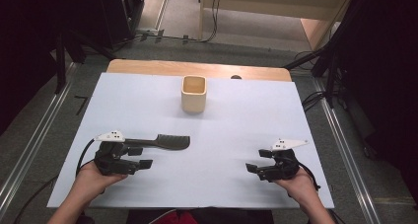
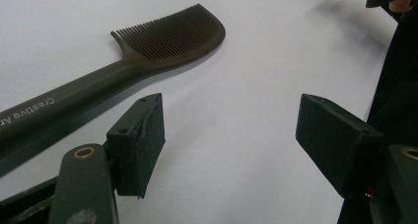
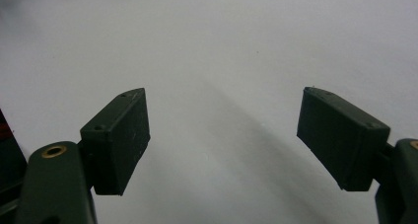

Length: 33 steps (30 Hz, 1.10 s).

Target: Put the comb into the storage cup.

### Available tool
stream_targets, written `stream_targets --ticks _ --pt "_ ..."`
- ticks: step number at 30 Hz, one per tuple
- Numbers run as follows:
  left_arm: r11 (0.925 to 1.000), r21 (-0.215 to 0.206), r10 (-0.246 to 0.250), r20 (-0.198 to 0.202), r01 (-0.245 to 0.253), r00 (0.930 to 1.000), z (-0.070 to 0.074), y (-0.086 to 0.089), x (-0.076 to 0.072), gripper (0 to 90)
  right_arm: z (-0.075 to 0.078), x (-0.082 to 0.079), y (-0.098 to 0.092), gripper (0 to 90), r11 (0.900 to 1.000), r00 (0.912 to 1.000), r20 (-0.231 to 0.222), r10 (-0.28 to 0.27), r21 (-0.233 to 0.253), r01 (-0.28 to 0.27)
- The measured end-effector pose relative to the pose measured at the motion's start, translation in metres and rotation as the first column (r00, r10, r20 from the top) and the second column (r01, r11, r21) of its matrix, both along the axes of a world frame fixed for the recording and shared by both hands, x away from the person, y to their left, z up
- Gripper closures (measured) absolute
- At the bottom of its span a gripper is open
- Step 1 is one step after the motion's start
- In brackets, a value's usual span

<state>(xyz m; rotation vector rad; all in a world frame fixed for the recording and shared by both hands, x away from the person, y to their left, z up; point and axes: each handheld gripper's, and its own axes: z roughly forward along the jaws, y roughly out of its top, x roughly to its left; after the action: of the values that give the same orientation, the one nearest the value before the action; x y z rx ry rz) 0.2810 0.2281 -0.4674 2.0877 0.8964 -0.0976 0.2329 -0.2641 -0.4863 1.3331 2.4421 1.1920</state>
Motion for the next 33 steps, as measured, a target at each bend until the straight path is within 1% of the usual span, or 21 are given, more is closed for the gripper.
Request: stream_targets --ticks 3,4,7,8,9,10,11,12,18,20,21,23,28,30,33 --pt "0.9999 0.016 -0.002 -0.008 0.003 1.0 -0.0007 -0.0001 0.0006 27.8 -0.0008 0.0015 0.0 18.5 1.0 1.0 -0.008 0.002 0.002 -0.002" --pt "0.9997 0.024 -0.001 -0.006 0.002 1.0 -0.0009 0.0003 0.0009 27.7 -0.0026 0.0047 -0.0002 18.5 1.0 0.9995 -0.03 0.013 0.006 -0.012" --pt "0.9995 0.032 0.002 -0.001 -0.002 1.0 -0.0007 0.0005 0.0012 27.8 -0.002 0.005 0.0 18.6 1.0 0.9995 -0.026 0.019 -0.003 -0.019" --pt "0.999 0.044 0.002 0.002 -0.002 1.0 -0.0007 0.0006 0.0011 27.7 -0.0008 0.0041 -0.0001 18.6 1.0 0.9996 -0.017 0.021 -0.007 -0.021" --pt "0.9977 0.068 -0.001 0.01 0.0 0.9999 -0.0008 -0.0001 0.0003 27.7 -0.0005 0.0037 -0.0002 18.5 1.0 0.9996 -0.014 0.025 -0.009 -0.025" --pt "0.9977 0.068 -0.001 0.01 0.0 0.9999 -0.0008 -0.0001 0.0003 27.7 -0.0001 0.0033 -0.0004 18.5 0.999 0.9996 -0.013 0.026 -0.018 -0.026" --pt "0.996 0.09 -0.009 0.023 0.006 0.9997 -0.001 -0.0013 -0.0007 27.7 0.0001 0.0027 -0.0005 18.5 1.0 0.9996 -0.016 0.023 -0.02 -0.024" --pt "0.9952 0.097 -0.011 0.021 0.009 0.9997 -0.0004 -0.002 -0.0014 27.7 -0.0001 0.0024 -0.0006 18.5 1.0 0.9996 -0.016 0.024 -0.017 -0.024" --pt "0.995 0.095 -0.036 0.03 0.033 0.9989 0.0009 -0.0064 -0.0031 27.7 0.0002 -0.0002 -0.0016 18.5 0.999 0.9994 -0.017 0.03 -0.021 -0.03" --pt "0.9934 0.104 -0.052 0.028 0.048 0.9983 -0.0004 -0.0076 -0.0031 27.7 -0.0004 0.0012 -0.0014 18.5 0.999 0.9992 -0.016 0.037 -0.016 -0.037" --pt "0.9934 0.104 -0.052 0.028 0.048 0.9983 -0.0004 -0.0076 -0.0031 27.7 -0.0004 0.0012 -0.0014 18.5 0.999 0.9992 -0.016 0.037 -0.016 -0.037" --pt "0.991 0.121 -0.063 0.038 0.058 0.9973 -0.0014 -0.0087 -0.0037 27.7 -0.0013 0.0028 -0.0005 18.5 0.999 0.9988 -0.02 0.046 -0.022 -0.046" --pt "0.9904 0.126 -0.061 0.032 0.057 0.9976 -0.0018 -0.0086 -0.0038 27.7 -0.0028 0.0036 0.001 18.5 0.998 0.9982 -0.023 0.055 -0.037 -0.056" --pt "0.9915 0.118 -0.059 0.029 0.055 0.9978 -0.0013 -0.0084 -0.0035 27.7 -0.0029 0.0031 0.0019 18.5 0.998 0.9983 -0.023 0.054 -0.036 -0.055" --pt "0.9913 0.12 -0.057 0.027 0.054 0.998 -0.0015 -0.0084 -0.0034 27.8 -0.0025 0.0028 0.0017 18.5 0.998 0.9982 -0.016 0.058 -0.034 -0.058"
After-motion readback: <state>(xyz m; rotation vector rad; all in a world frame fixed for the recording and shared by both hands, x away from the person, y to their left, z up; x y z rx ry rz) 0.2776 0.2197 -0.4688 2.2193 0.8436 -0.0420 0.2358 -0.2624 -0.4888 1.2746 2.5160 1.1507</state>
